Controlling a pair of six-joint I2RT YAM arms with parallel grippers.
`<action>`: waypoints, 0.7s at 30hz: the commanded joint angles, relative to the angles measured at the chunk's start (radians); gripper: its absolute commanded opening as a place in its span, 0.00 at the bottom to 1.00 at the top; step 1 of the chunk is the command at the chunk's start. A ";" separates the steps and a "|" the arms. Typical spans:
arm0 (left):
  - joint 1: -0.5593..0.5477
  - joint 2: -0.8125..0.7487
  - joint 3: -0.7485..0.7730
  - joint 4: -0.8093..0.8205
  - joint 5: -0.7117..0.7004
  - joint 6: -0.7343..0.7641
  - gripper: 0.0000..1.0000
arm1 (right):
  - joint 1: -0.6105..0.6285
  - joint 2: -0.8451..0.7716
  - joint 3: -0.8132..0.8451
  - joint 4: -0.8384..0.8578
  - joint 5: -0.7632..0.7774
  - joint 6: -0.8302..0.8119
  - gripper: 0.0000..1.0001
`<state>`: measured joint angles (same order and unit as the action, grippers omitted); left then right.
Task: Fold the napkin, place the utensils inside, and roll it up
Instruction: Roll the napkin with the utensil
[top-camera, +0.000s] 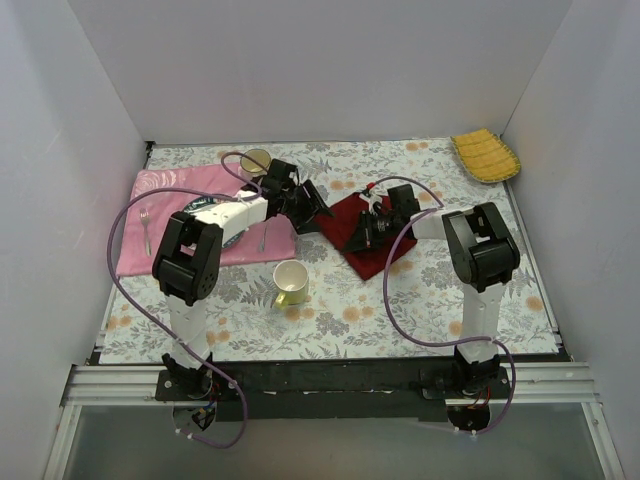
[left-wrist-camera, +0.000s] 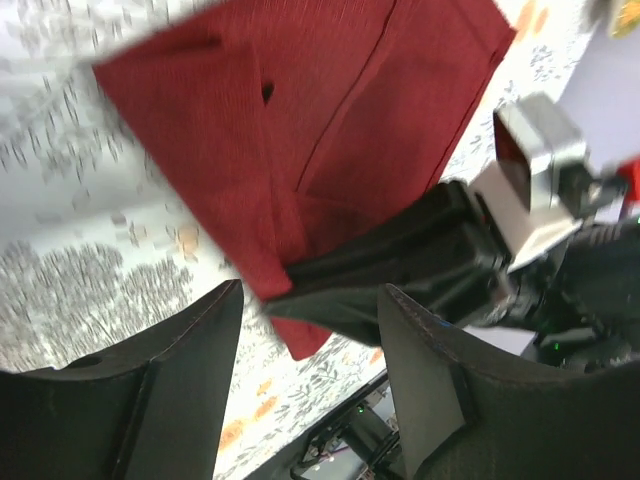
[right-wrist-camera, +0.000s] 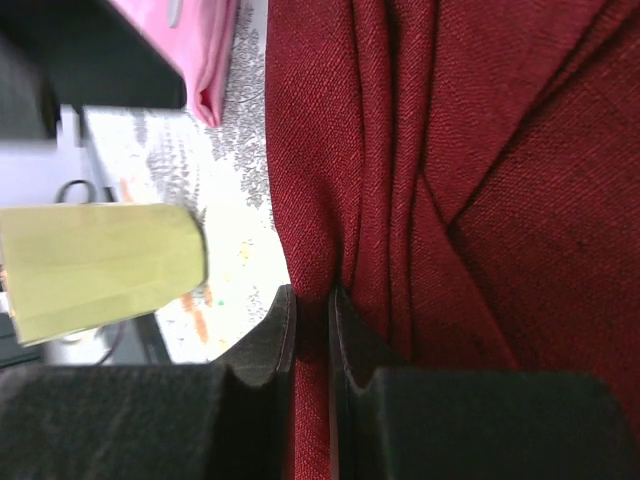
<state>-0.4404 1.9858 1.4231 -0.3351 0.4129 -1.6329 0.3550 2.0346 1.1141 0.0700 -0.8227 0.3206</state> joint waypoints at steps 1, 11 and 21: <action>-0.047 -0.084 -0.026 -0.082 -0.095 -0.076 0.57 | -0.024 0.088 -0.059 -0.006 -0.088 0.083 0.01; -0.066 0.056 0.019 -0.107 -0.135 -0.238 0.52 | -0.044 0.107 -0.042 0.007 -0.105 0.092 0.01; -0.103 0.151 0.063 -0.143 -0.192 -0.311 0.50 | -0.045 0.118 -0.037 0.028 -0.128 0.100 0.01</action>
<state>-0.5217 2.1063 1.4624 -0.4339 0.2825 -1.9034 0.3077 2.1040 1.1004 0.1581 -0.9909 0.4351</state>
